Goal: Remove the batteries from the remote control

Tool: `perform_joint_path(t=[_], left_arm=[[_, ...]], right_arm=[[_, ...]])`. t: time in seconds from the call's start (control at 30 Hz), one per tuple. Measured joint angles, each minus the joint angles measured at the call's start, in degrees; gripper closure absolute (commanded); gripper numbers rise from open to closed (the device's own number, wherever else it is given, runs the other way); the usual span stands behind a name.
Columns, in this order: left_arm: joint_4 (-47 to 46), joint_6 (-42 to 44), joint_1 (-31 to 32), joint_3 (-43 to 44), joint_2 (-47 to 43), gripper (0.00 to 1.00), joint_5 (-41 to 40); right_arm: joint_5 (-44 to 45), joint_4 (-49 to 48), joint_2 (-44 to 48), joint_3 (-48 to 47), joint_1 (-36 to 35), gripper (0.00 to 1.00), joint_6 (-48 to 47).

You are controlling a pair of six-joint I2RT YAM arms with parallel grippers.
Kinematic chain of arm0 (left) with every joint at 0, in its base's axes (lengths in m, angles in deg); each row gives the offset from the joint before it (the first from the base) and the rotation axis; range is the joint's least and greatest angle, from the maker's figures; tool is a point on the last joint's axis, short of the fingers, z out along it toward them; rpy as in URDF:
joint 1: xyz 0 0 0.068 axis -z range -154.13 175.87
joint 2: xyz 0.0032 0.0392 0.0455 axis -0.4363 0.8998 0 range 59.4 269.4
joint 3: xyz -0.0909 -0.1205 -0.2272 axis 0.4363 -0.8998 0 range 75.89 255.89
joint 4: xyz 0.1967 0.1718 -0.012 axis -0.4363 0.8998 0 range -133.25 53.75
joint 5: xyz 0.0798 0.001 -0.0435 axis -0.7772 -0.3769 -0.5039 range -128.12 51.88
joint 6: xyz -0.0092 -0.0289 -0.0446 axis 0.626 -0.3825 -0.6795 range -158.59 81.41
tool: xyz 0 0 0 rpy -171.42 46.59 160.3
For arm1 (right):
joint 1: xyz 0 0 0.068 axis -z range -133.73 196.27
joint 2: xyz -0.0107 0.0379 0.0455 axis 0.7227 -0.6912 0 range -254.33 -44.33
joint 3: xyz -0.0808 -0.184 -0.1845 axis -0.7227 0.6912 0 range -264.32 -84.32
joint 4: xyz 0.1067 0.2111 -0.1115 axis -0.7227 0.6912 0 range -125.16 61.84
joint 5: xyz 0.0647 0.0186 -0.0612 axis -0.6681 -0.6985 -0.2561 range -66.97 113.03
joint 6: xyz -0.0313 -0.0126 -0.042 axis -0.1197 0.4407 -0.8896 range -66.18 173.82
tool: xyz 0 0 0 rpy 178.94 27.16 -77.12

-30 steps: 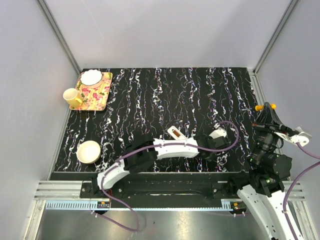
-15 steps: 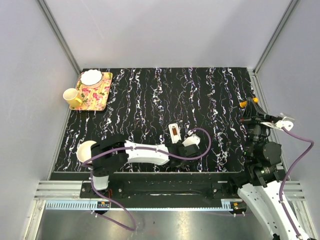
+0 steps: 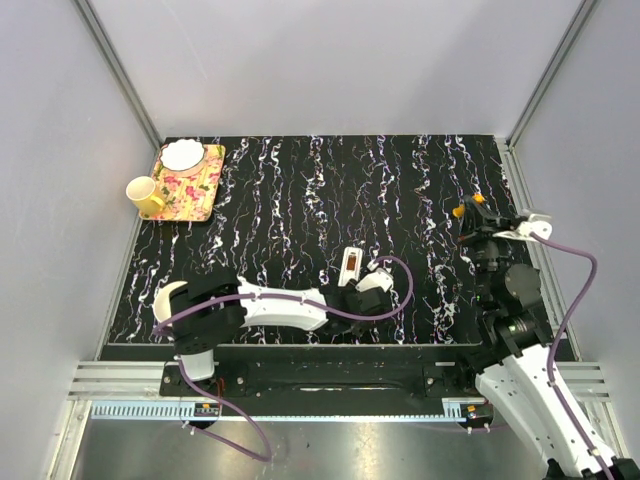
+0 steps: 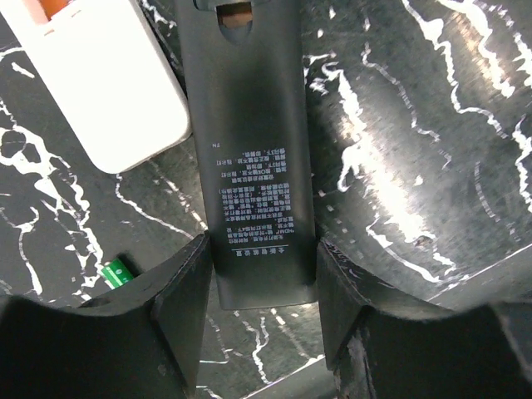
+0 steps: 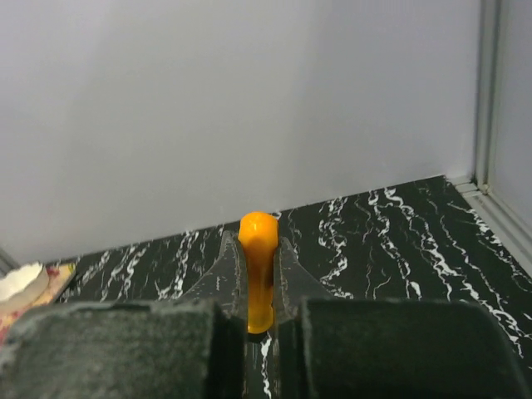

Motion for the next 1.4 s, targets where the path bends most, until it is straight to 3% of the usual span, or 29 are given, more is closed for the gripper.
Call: perform_joint_path(t=[0.17,0.4,0.53,0.67,1.13,1.4], left_arm=[[-0.94,5.53,-1.01,-2.95,-2.45,0.96,0.55],[-1.03,11.89,-1.27,-3.43,-2.84,0.75,0.55],[-2.47,14.08,-1.33,-4.35,-3.32,0.31,0.96],[-5.7,16.33,-1.84,-7.5,-5.68,0.17,2.49],[-7.63,21.09,-7.32,-11.58,-12.68,0.13,7.52],[-14.8,21.64,-8.33,-12.35,-18.69,0.13,13.07]], right_arm=[[-7.93,-0.26,-4.61,1.46,0.0,1.0,-2.01],[-16.87,-1.99,-8.68,5.64,0.0,1.0,-2.73],[-20.87,-2.95,-10.97,7.69,0.0,1.0,-2.47],[-24.0,-5.11,-13.35,10.34,0.0,1.0,-1.14],[-30.69,-11.98,-19.47,12.61,0.0,1.0,0.74],[-33.38,-16.85,-21.84,13.92,0.0,1.0,1.11]])
